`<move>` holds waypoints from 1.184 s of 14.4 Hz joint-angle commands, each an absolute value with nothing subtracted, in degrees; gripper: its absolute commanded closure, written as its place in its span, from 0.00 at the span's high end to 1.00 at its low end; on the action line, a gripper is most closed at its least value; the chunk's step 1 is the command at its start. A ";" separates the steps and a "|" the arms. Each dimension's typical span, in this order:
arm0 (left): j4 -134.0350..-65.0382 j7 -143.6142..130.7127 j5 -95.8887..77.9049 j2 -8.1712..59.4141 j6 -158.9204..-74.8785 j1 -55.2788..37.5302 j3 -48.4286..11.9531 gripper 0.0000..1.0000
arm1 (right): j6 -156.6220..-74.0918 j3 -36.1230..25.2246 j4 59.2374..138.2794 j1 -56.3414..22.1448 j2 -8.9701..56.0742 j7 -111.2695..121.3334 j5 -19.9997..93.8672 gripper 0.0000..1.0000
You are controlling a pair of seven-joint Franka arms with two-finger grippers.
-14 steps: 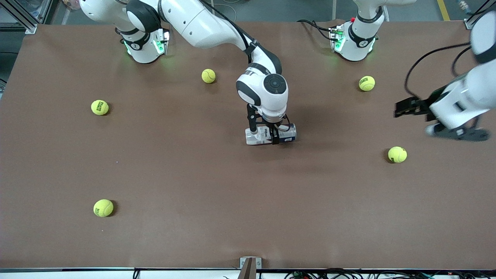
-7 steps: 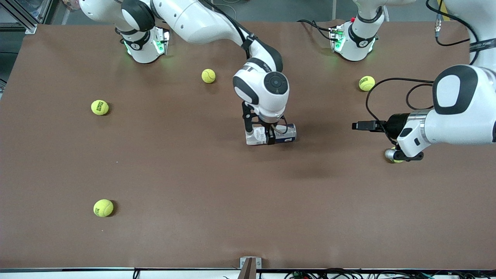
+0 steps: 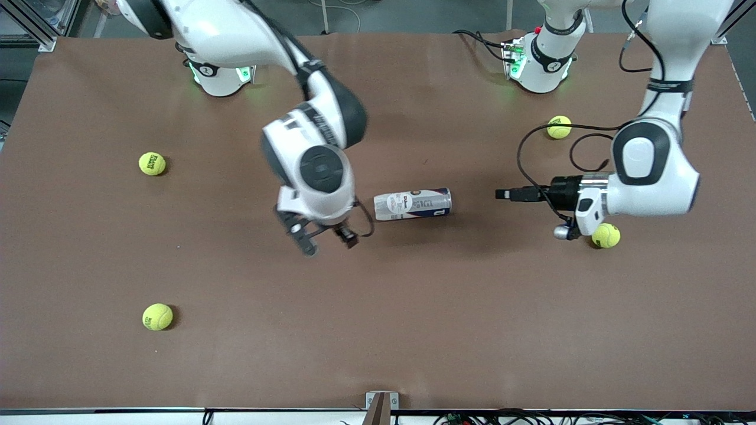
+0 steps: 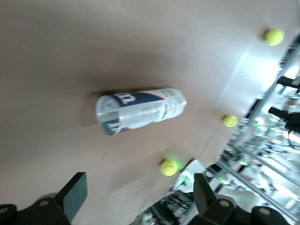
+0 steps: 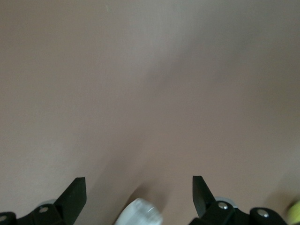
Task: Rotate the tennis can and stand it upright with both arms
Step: 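Grasp the can's end with the left gripper while the right arm withdraws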
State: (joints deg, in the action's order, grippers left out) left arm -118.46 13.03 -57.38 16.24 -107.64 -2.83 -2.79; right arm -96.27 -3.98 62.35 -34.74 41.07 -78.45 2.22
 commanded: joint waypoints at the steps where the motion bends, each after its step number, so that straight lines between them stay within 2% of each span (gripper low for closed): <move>1: -125.93 21.94 -67.81 15.02 -114.23 -2.73 -5.87 1.00 | -96.68 -2.81 72.66 -27.80 33.15 -60.80 3.25 1.00; 4: -128.32 32.31 -77.49 18.70 -118.55 -2.81 -8.69 1.00 | -95.20 -2.99 78.30 -18.23 26.91 -37.43 3.16 1.00; 7: -128.32 43.99 -86.98 24.33 -121.72 -2.90 -11.33 1.00 | -91.85 -3.34 77.87 -9.96 24.70 -16.58 1.41 1.00; 11: -127.88 57.98 -97.97 29.96 -122.52 -3.69 -12.83 0.99 | -89.57 -3.51 77.61 -2.65 22.77 -2.75 -3.51 1.00; 13: -127.53 60.38 -101.50 31.11 -122.52 -4.74 -12.83 0.80 | -88.07 -3.43 76.74 1.83 21.89 2.78 -3.25 1.00; 16: -127.44 60.47 -101.69 31.20 -122.43 -4.83 -12.83 0.33 | -87.01 -3.52 75.76 3.16 20.92 6.07 -3.60 1.00; 17: -127.44 60.47 -101.69 31.11 -122.52 -4.83 -12.83 0.20 | -87.10 -3.52 74.46 3.51 21.00 6.06 -3.60 1.00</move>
